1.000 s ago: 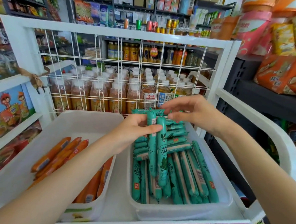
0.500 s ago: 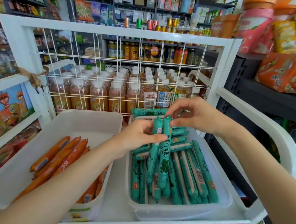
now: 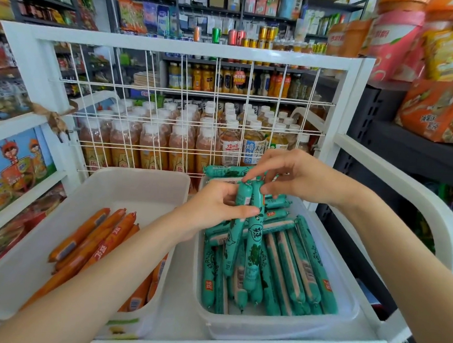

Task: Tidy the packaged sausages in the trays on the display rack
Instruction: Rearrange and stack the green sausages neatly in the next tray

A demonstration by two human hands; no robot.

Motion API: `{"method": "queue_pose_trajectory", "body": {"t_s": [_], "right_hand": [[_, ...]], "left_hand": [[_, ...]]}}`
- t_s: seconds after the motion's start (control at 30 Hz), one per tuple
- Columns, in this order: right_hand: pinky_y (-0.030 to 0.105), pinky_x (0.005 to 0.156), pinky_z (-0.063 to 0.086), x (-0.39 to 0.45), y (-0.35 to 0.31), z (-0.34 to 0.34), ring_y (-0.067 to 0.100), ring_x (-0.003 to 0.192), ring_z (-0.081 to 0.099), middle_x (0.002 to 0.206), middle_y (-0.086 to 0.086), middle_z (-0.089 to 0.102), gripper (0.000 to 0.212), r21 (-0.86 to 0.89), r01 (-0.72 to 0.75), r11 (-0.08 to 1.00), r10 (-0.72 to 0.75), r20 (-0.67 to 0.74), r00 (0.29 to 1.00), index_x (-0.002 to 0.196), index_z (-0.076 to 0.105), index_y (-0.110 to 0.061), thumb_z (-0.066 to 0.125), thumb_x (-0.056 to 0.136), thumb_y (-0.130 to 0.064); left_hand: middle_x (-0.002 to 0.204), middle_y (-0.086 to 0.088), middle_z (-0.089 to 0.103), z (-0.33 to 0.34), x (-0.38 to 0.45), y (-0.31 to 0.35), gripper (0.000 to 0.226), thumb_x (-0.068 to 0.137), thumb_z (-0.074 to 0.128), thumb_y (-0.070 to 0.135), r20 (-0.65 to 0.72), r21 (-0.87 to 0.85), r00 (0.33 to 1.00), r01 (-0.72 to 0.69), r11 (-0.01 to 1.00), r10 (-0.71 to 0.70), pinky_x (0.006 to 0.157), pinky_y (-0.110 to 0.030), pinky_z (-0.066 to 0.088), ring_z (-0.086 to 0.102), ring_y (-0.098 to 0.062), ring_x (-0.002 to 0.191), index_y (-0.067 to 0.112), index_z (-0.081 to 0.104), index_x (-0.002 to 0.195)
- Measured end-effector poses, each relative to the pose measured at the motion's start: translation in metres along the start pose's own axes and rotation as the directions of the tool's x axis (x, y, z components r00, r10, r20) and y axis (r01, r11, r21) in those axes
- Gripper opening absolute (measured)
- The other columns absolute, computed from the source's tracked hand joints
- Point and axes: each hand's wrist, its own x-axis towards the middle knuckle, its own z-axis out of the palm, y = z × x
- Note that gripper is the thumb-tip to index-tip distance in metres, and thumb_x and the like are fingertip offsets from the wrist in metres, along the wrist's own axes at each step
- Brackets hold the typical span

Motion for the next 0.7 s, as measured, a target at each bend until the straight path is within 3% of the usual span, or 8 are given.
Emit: {"method": "queue_pose_trajectory", "body": {"t_s": [0.17,0.3,0.4,0.47,0.53,0.6,0.7], "right_hand": [[0.015,0.071,0.048,0.0,0.008,0.003,0.003,0.07,0.056,0.091,0.002,0.055,0.033,0.056,-0.004,0.998,0.007,-0.059,0.998,0.103,0.068,-0.018,0.065,0.079,0.004],[0.026,0.076,0.053,-0.002,0.015,0.008,0.016,0.076,0.061,0.09,0.006,0.061,0.021,0.089,0.007,0.996,0.006,-0.139,0.99,0.084,0.068,-0.018,0.066,0.078,0.003],[0.028,0.076,0.056,-0.002,0.018,0.012,0.02,0.079,0.065,0.099,0.007,0.065,0.03,0.213,-0.035,0.976,0.078,-0.198,0.977,0.107,0.062,-0.016,0.064,0.08,-0.002],[0.024,0.078,0.055,-0.005,0.02,0.012,0.012,0.087,0.065,0.109,0.004,0.064,0.04,0.273,-0.128,0.953,0.173,-0.15,0.973,0.121,0.053,-0.016,0.062,0.083,-0.012],[0.016,0.08,0.052,-0.009,0.019,0.018,-0.002,0.093,0.06,0.121,-0.004,0.057,0.045,0.176,-0.25,0.952,0.249,0.024,0.968,0.129,0.047,-0.018,0.059,0.086,-0.024],[0.01,0.08,0.049,-0.008,0.018,0.03,-0.009,0.093,0.057,0.127,-0.005,0.053,0.047,0.143,-0.318,0.937,0.302,0.125,0.945,0.134,0.042,-0.017,0.055,0.089,-0.026],[0.022,0.081,0.054,-0.002,0.021,0.045,0.009,0.097,0.064,0.134,0.01,0.05,0.048,0.319,-0.317,0.893,0.299,0.105,0.949,0.135,0.04,-0.013,0.056,0.09,-0.017]], "left_hand": [[0.091,0.016,0.069,0.001,0.003,-0.001,0.018,0.08,0.068,0.017,-0.013,0.025,1.0,0.002,1.0,-0.002,0.084,-0.017,0.05,0.065,0.002,0.087,0.028,0.065,0.095],[0.082,0.018,0.069,0.0,0.004,-0.002,0.014,0.08,0.068,0.021,-0.027,0.043,1.0,0.015,0.999,-0.014,0.084,-0.019,0.049,0.063,0.003,0.083,0.031,0.065,0.089],[0.083,0.013,0.069,-0.006,0.004,0.0,0.013,0.082,0.066,0.02,-0.063,-0.008,0.997,0.055,0.998,-0.055,0.075,-0.02,0.05,0.064,-0.002,0.081,0.028,0.065,0.092],[0.09,0.004,0.069,-0.018,0.008,0.005,0.013,0.081,0.064,0.017,-0.183,-0.18,0.975,0.094,0.979,-0.127,0.073,-0.025,0.052,0.066,-0.011,0.084,0.019,0.063,0.094],[0.091,-0.002,0.068,-0.033,0.012,0.014,0.011,0.081,0.063,0.014,-0.28,-0.404,0.934,0.094,0.91,-0.221,0.072,-0.029,0.053,0.066,-0.017,0.084,0.014,0.062,0.092],[0.09,-0.003,0.067,-0.046,0.014,0.023,0.009,0.082,0.063,0.014,-0.314,-0.491,0.912,0.082,0.867,-0.265,0.072,-0.03,0.052,0.065,-0.02,0.085,0.014,0.06,0.091],[0.091,-0.004,0.066,-0.053,0.017,0.03,0.01,0.083,0.062,0.014,-0.315,-0.526,0.907,0.078,0.847,-0.279,0.068,-0.03,0.053,0.064,-0.02,0.086,0.015,0.059,0.092]]}}
